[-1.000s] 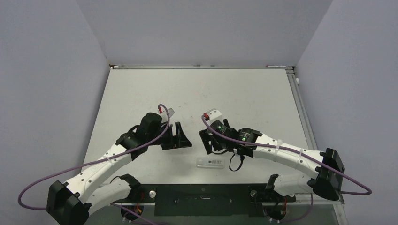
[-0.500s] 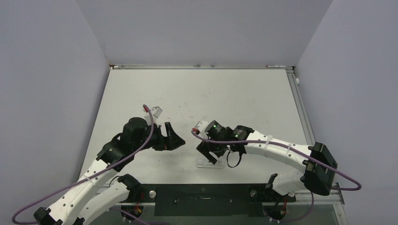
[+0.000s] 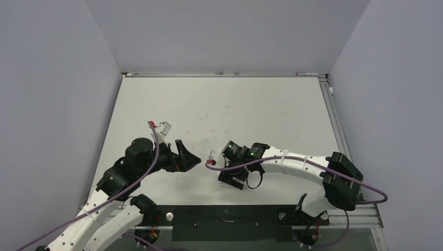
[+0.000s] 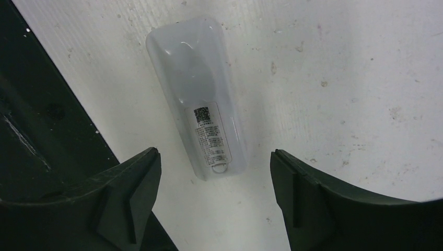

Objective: Load the batteries into the remote control

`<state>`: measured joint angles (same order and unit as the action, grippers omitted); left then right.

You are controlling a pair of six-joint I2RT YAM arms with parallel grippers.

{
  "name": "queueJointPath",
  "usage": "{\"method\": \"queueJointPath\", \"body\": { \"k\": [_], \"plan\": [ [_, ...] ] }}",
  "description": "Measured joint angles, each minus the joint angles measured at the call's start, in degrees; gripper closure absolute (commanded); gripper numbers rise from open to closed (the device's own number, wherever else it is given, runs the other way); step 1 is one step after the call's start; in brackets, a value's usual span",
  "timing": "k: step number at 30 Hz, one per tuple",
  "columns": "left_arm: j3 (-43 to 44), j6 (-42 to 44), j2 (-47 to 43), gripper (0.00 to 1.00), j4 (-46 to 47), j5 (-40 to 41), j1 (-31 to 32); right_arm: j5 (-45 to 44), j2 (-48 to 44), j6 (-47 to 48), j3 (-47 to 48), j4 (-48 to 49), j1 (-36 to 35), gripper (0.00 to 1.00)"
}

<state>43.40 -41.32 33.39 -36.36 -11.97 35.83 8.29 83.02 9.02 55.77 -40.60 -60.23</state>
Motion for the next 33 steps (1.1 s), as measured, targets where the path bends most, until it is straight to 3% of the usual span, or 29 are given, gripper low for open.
{"method": "queueJointPath", "body": {
  "k": [10,17,21,25,28,29,33],
  "plan": [
    [0.50,-0.02,-1.77,0.04,-1.22,0.00,0.00,1.25,8.61,2.60,-0.07,0.92,-0.22,0.27],
    [0.50,0.00,-2.32,0.04,-1.88,0.02,0.00,0.96,11.10,2.80,-0.07,0.92,-1.11,0.33],
    [0.50,0.00,-2.32,0.04,-2.10,0.00,0.00,0.31,12.46,2.80,0.24,0.74,-1.77,0.44],
    [0.50,0.02,-2.51,0.04,-2.10,0.00,0.00,0.09,13.14,2.56,0.94,0.17,-1.81,0.60],
    [0.50,0.02,-2.71,0.04,-2.10,0.02,0.00,0.04,13.75,2.34,1.64,-0.59,-1.86,0.87],
    [0.50,0.02,-2.78,0.04,-2.10,0.02,0.00,0.02,14.01,2.34,1.97,-0.90,-1.86,0.91],
    [0.50,0.02,-2.99,0.04,-2.12,0.07,0.00,0.04,14.56,2.03,2.64,-1.70,-1.81,0.91]
  ]
}}
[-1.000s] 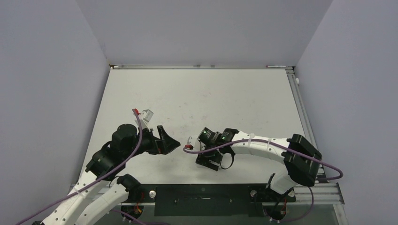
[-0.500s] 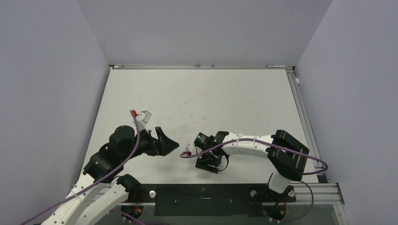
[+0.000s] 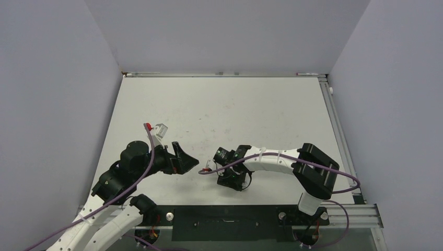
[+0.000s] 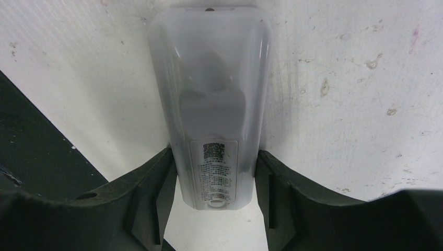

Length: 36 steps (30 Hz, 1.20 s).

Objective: Load the batteries into the remote control

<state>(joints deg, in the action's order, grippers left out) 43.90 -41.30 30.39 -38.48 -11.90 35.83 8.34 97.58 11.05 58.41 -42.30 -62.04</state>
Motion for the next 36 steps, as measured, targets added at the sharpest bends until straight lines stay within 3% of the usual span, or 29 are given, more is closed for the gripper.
{"method": "queueJointPath", "body": {
  "k": [9,16,27,36],
  "plan": [
    [0.00,0.02,-0.55,0.04,0.02,0.22,0.00,2.58,-1.03,-5.16,0.09,1.05,6.05,0.91],
    [-0.26,-0.28,-0.55,0.04,1.01,-0.20,0.00,7.06,-8.33,-8.96,-0.52,3.87,13.05,0.91],
    [-4.74,-4.44,-0.11,0.04,6.34,-4.20,0.00,22.08,-18.99,-15.26,-6.10,11.19,19.23,0.91],
    [-9.64,-8.31,1.73,0.04,16.48,-9.68,0.00,35.54,-23.41,-24.65,-11.85,21.99,22.34,0.91]
  ]
}}
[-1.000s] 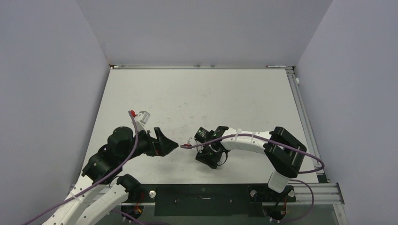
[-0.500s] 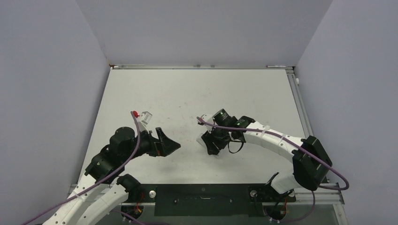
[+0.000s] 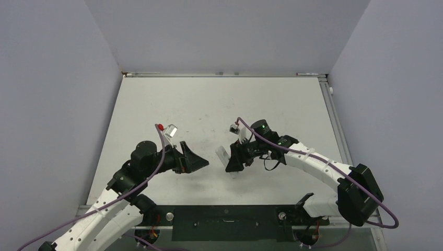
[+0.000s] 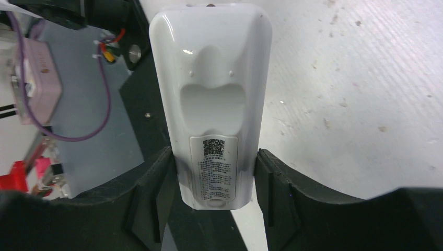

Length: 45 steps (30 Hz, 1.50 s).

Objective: Load the batteries into the remote control

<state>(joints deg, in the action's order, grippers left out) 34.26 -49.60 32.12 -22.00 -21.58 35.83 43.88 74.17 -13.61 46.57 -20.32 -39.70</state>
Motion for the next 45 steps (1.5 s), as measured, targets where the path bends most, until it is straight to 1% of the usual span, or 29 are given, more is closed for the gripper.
{"method": "queueJointPath", "body": {
  "k": [4,8,14,20,24,30,32,37,45],
  "plan": [
    [-2.32,-2.01,2.29,0.04,6.27,-2.99,0.00,5.27,-0.31,-6.21,-1.66,6.56,0.04,0.91],
    [-3.26,-3.74,5.29,0.04,11.87,-5.44,0.00,9.75,-1.88,-15.17,-5.09,16.70,0.04,0.91],
    [-3.28,-4.83,7.87,0.04,17.79,-7.23,0.00,12.98,-4.20,-25.49,-7.34,28.39,0.02,0.91],
    [-3.96,-6.86,9.38,0.03,23.17,-7.87,0.00,14.23,-4.70,-33.07,-7.91,37.57,-0.44,0.91],
    [-4.55,-8.28,9.35,0.02,26.03,-7.80,0.00,14.53,-4.70,-35.89,-7.91,40.79,-1.11,0.91],
    [-4.57,-9.97,9.38,0.00,30.45,-7.76,0.00,14.73,-4.70,-37.77,-7.91,42.47,-2.47,0.91],
    [-4.57,-10.32,9.62,0.06,31.80,-7.78,0.00,14.71,-4.70,-38.16,-7.91,42.86,-2.86,0.91],
    [-4.57,-11.52,10.54,0.10,33.92,-7.85,0.00,14.69,-4.70,-38.95,-7.91,43.82,-3.69,0.91],
    [-5.01,-13.46,10.93,0.24,37.64,-8.48,0.00,14.05,-4.70,-39.93,-7.91,44.37,-4.28,0.91]
  ]
}}
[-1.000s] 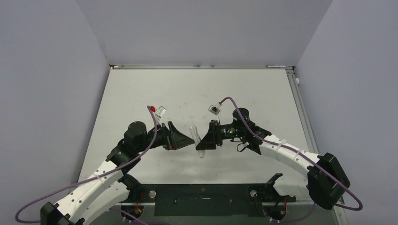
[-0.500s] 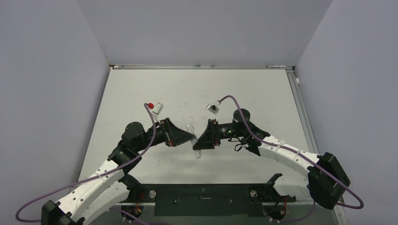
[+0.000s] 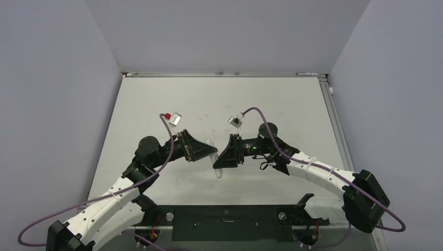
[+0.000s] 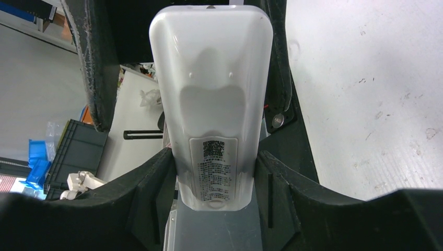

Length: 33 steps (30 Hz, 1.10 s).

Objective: Load the batteries into the remote control

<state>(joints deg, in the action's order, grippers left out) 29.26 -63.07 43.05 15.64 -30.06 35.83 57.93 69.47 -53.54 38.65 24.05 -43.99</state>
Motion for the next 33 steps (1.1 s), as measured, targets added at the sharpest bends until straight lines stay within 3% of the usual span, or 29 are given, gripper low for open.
{"method": "queueJointPath", "body": {
  "k": [8,15,18,28,33],
  "plan": [
    [-1.40,-1.92,0.00,0.38,3.13,-0.70,0.00,-1.07,0.00,-2.43,-0.52,3.37,0.00,0.91],
    [-2.23,-2.43,-0.09,0.77,4.57,-0.76,-0.26,-1.75,-0.26,-4.48,-1.20,5.70,-0.37,0.90],
    [-2.34,-2.69,-0.11,1.00,4.74,-0.70,-0.31,-2.21,-0.61,-4.63,-1.51,5.88,-0.37,0.79],
    [-2.38,-2.40,-0.13,1.00,4.44,-0.68,0.00,-5.60,-4.00,-0.61,-1.42,-0.63,-0.76,0.39],
    [-1.03,-1.03,0.33,1.00,-1.14,1.29,-0.07,-9.29,-7.43,6.78,-0.31,-11.04,-0.68,0.31]
  ]
}}
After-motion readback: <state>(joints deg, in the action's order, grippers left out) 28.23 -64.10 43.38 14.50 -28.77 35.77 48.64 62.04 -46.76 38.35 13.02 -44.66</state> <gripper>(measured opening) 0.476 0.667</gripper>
